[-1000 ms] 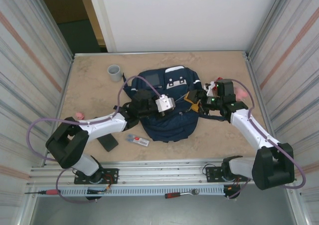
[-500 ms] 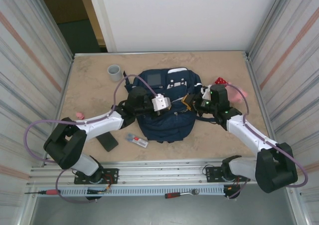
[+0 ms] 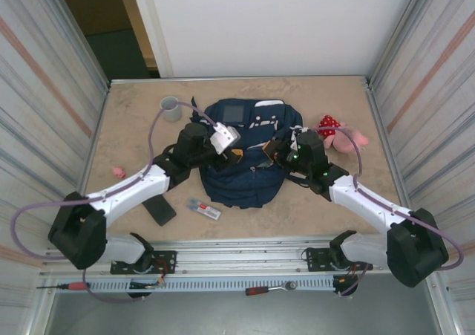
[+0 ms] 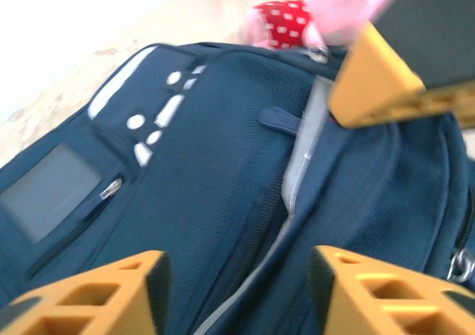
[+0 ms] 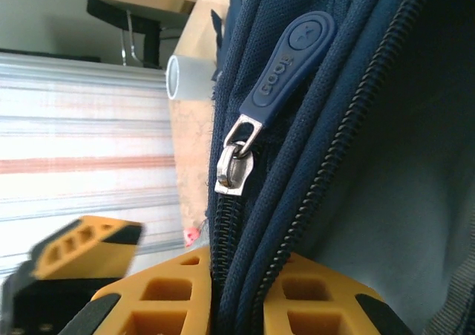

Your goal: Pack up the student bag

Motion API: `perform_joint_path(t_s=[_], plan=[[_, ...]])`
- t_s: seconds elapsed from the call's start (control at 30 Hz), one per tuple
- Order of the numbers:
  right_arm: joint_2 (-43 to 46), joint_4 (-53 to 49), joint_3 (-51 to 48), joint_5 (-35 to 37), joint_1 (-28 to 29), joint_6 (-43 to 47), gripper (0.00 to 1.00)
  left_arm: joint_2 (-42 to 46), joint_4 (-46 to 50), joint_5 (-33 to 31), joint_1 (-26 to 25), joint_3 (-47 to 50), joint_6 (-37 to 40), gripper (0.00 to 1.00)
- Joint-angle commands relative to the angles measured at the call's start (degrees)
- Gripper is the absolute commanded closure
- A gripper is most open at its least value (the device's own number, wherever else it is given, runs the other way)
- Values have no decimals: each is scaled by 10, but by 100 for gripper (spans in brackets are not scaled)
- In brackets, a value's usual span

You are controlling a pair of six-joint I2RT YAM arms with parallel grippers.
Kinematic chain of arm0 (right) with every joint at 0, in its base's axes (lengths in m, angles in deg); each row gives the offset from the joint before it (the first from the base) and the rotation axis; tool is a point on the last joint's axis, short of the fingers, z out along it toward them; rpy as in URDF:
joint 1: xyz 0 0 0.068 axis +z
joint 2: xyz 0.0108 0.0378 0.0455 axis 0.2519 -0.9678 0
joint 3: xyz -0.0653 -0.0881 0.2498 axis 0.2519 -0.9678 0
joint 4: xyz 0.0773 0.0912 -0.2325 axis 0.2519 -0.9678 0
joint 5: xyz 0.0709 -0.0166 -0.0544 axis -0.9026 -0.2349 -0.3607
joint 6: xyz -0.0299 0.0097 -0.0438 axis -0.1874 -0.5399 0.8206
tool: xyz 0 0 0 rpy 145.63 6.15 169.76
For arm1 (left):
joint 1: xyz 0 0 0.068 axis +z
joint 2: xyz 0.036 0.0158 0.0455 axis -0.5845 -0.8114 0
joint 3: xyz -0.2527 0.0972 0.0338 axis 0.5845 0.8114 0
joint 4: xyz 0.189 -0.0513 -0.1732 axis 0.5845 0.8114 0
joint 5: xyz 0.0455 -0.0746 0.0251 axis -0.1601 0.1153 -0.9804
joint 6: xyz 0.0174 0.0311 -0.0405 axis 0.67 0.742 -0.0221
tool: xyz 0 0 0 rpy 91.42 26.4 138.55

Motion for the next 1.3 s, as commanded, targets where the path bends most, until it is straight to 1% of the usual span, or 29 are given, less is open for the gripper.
perform_joint_path(t_s=[0.0, 0.07, 0.13, 0.3, 0.43, 0.57, 0.67, 0.73, 0.83, 1.0, 1.13, 1.27], plan=[[-11, 24, 25, 49, 13, 8, 100, 55, 99, -72, 8, -33, -172, 39], [-17, 22, 34, 52, 17, 12, 100, 75, 131, -69, 7, -25, -247, 36], [-23, 19, 42, 51, 21, 15, 100, 88, 148, -65, -1, -12, -286, 35], [-25, 6, 46, 58, 31, 19, 100, 111, 155, -80, -60, 27, -364, 36], [-21, 2, 44, 60, 33, 21, 100, 95, 127, -78, -107, 44, -420, 38], [-22, -1, 47, 54, 33, 25, 100, 54, 96, -75, -138, 36, -457, 40], [-22, -2, 47, 50, 34, 26, 100, 22, 82, -82, -155, 20, -464, 40], [-21, -4, 48, 48, 35, 26, 100, 12, 79, -114, -172, 10, -460, 40], [-20, -5, 49, 46, 35, 28, 100, -7, 80, -157, -189, -2, -457, 43], [-21, -6, 52, 40, 36, 28, 100, -38, 104, -193, -202, -33, -452, 43], [-23, -6, 56, 36, 39, 30, 100, -59, 133, -240, -214, -55, -440, 48], [-20, -11, 61, 36, 40, 35, 100, -84, 171, -257, -215, -72, -448, 51]])
